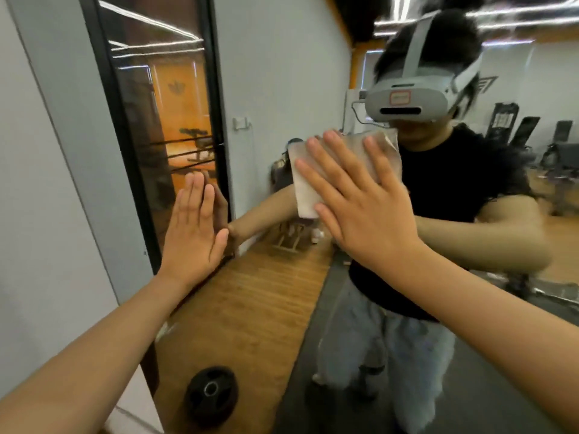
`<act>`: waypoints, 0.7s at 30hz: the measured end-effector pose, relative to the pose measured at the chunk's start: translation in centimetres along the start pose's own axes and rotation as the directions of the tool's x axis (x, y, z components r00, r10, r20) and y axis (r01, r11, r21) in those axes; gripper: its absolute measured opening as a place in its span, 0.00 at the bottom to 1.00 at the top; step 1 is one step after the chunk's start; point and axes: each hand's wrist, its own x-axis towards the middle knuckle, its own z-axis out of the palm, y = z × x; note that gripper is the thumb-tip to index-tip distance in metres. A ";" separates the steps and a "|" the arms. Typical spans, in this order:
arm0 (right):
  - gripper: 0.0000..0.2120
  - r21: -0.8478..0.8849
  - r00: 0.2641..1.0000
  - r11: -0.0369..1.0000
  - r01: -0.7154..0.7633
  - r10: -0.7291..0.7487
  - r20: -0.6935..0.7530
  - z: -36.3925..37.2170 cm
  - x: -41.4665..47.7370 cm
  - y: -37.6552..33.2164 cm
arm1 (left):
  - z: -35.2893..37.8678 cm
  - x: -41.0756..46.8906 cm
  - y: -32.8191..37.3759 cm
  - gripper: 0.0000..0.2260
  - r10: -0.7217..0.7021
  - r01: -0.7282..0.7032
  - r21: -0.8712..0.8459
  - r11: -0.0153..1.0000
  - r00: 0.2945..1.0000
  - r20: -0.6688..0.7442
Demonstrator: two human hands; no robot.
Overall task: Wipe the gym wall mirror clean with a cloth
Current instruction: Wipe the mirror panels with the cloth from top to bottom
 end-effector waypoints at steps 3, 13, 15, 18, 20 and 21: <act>0.29 -0.053 0.998 0.997 -0.051 0.049 -0.050 0.5 -0.4 -0.9 | 0.0 0.1 0.1 0.33 0.018 -0.019 -0.020 1.000 0.997 -0.075; 0.31 -0.060 0.977 0.977 -0.203 0.199 -0.071 1.3 -1.2 -3.4 | 3.0 -3.1 3.2 0.32 -0.166 0.102 -0.215 0.971 0.938 -0.304; 0.31 -0.038 0.976 0.976 -0.216 0.214 -0.050 1.5 -2.2 -4.9 | 4.5 -5.4 4.4 0.30 -0.213 0.099 -0.310 0.946 0.909 -0.359; 0.31 -0.025 0.987 0.988 -0.152 0.150 -0.060 3.0 -4.8 -8.6 | 6.9 -8.5 4.6 0.30 -0.243 0.086 -0.362 0.928 0.877 -0.415; 0.30 -0.047 0.993 0.996 -0.073 0.068 -0.094 4.6 -7.0 -11.9 | 8.7 -9.9 4.4 0.29 -0.270 0.087 -0.393 0.916 0.856 -0.442; 0.30 -0.041 0.994 0.998 -0.042 0.038 -0.101 5.3 -8.0 -13.5 | 9.5 -10.3 4.2 0.29 -0.288 0.088 -0.415 0.906 0.845 -0.450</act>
